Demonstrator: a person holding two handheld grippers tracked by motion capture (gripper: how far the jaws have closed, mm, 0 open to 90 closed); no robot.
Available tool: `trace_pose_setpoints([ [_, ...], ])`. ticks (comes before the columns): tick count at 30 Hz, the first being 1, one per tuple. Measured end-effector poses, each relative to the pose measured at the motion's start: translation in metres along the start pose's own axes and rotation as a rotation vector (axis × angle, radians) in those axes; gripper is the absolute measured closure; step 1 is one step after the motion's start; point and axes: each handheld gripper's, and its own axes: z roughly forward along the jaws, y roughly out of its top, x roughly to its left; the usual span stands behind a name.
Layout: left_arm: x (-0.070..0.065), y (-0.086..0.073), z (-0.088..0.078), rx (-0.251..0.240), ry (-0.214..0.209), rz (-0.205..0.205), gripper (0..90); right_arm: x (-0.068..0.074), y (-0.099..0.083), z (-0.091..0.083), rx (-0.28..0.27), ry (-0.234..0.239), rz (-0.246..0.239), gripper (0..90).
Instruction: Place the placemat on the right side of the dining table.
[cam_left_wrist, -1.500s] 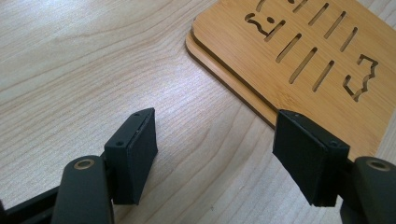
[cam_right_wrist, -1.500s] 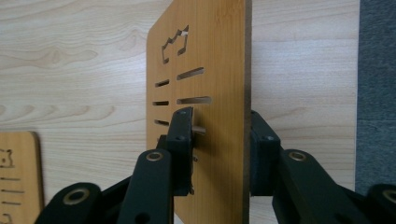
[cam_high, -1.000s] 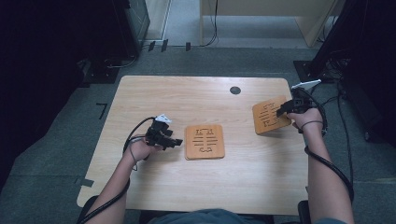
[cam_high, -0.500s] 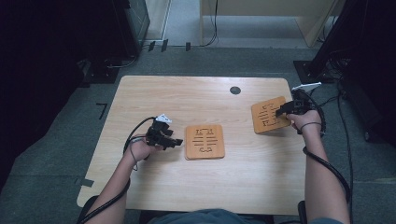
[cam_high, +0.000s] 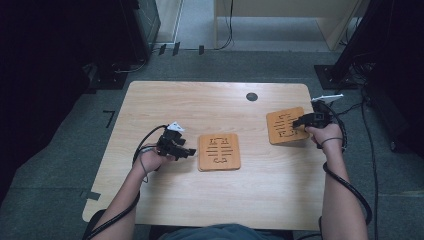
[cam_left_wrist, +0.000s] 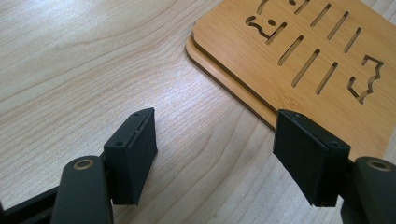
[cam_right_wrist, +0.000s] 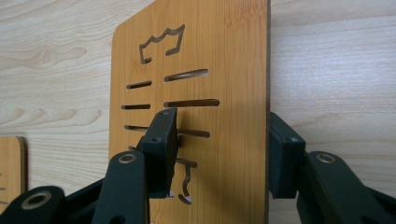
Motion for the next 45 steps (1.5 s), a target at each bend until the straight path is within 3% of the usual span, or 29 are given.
trace_pose_setpoints([
  [5,0.001,0.000,0.000,0.001,0.000,0.000,29.2,-0.005,-0.001,0.008,0.001,0.033,0.007,50.6],
  [19,0.001,0.000,0.000,-0.003,0.003,0.004,29.1,-0.013,0.001,0.018,0.003,0.006,0.004,48.4],
  [27,0.001,0.000,0.000,-0.004,0.004,0.004,29.0,-0.011,0.001,0.020,0.006,-0.027,-0.017,49.5],
  [37,0.001,0.000,0.000,-0.004,0.002,0.008,28.7,-0.007,0.001,0.016,-0.002,-0.036,-0.036,49.3],
  [42,0.001,0.000,0.000,-0.004,0.002,0.007,28.5,-0.005,0.000,0.017,0.007,-0.063,-0.046,48.9],
  [45,0.001,0.000,0.000,-0.004,0.002,0.006,28.4,-0.001,-0.001,0.016,0.009,-0.136,-0.080,48.3],
])
